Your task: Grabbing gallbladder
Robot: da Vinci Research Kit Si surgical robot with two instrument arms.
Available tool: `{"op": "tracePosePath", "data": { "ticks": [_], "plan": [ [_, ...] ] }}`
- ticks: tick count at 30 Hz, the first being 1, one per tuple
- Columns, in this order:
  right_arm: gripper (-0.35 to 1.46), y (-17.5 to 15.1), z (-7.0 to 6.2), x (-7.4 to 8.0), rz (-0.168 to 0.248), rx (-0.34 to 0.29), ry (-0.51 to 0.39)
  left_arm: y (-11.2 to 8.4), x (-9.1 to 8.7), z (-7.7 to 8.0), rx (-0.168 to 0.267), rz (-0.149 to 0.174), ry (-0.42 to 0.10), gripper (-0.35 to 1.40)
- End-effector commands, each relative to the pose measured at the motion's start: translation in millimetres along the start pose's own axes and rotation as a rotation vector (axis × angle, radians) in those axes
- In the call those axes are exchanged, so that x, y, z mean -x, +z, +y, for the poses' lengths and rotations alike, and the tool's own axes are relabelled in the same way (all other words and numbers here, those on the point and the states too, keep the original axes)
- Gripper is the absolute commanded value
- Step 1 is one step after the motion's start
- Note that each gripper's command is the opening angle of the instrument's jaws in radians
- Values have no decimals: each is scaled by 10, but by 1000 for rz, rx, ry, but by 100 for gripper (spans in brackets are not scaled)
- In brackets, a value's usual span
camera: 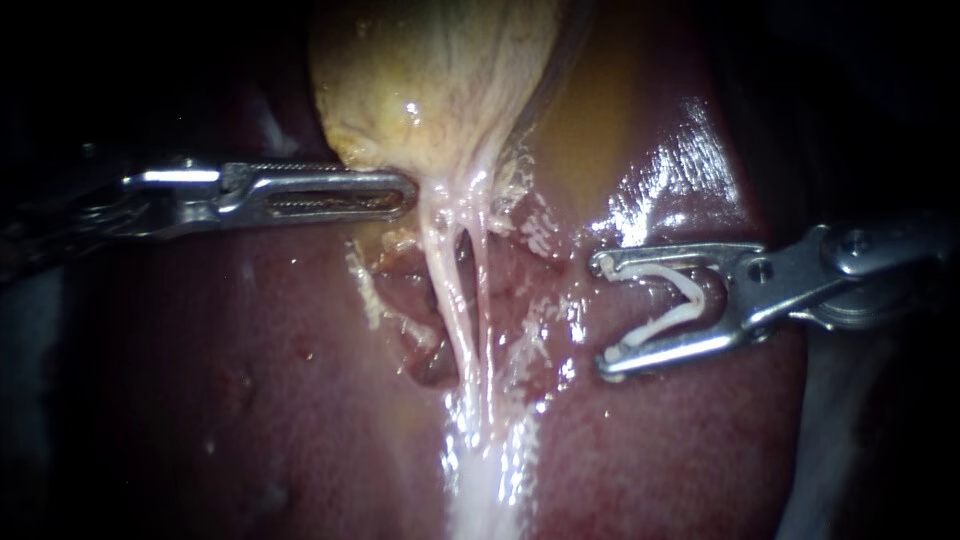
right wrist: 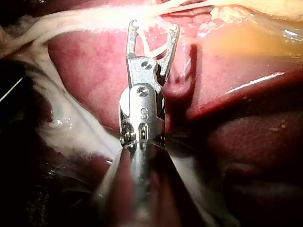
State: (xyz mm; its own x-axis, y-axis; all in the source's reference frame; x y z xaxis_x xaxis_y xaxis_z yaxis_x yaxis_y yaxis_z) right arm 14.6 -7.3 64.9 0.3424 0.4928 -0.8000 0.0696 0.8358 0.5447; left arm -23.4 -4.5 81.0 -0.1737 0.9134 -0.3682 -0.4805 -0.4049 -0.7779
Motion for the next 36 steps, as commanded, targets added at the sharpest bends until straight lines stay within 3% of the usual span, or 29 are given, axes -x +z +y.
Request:
{"op": "tracePosePath", "data": {
  "ticks": [1,10,16,24,30,36],
  "plan": [
    [49,0,0,0,0,0,0,0,1,5,7,-7,0,-35],
    [49,0,1,1,0,1,0,-14,7,33,34,-30,1,-35],
    [49,0,3,1,0,1,1,-36,-4,55,43,-36,-13,-35],
    [49,1,3,1,0,2,1,-62,-17,85,52,-42,5,-35],
    [49,1,3,1,0,2,1,-64,-18,113,58,-48,15,-35],
    [49,1,3,1,0,2,1,-64,-18,131,68,-50,17,-35]
  ]
}}
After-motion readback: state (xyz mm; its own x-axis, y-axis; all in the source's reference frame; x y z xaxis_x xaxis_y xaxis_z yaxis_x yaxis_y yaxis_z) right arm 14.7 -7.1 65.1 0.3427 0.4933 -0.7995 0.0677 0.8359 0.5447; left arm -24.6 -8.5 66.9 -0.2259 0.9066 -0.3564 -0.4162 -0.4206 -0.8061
